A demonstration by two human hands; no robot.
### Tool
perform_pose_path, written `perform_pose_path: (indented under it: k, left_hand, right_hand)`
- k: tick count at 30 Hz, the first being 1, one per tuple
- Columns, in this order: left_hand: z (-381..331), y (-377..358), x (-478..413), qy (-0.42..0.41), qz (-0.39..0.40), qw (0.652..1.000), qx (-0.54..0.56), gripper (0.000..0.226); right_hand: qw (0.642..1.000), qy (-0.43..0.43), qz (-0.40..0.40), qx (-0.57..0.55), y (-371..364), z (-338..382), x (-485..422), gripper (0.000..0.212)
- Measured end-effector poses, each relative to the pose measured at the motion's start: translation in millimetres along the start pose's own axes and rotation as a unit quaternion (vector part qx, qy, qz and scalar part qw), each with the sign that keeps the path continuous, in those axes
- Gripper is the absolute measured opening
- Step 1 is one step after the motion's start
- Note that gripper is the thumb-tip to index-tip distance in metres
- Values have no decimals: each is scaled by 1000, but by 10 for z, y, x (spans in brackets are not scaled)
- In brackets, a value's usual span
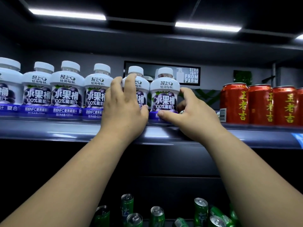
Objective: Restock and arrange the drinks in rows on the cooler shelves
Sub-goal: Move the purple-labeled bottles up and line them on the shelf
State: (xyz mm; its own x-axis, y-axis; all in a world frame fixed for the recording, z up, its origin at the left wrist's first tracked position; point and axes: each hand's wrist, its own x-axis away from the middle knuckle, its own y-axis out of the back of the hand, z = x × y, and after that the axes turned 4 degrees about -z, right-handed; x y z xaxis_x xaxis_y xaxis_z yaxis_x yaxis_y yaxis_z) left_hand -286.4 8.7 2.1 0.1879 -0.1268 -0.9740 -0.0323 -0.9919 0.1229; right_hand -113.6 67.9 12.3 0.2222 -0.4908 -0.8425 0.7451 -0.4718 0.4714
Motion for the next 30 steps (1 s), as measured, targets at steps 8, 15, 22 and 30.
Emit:
perform_pose_path:
  k: [8,15,22,30]
  left_hand:
    - [-10,-21,28,-15,-32,999,-41,72]
    - [20,-33,15,-14,-33,999,-35,67]
    - [18,-29,13,-12,-25,999,-31,68]
    - [32,-43,5,-6,-25,999,-39,69]
  right_hand:
    - [1000,22,8,-17,-16,-43,-18,78]
    - [1000,5,2,-16,-19,-15,-7,83]
    - [1000,6,-2,-12,-16,-16,-12,82]
    - [1000,17,-3,-10,-30,-33,-24,82]
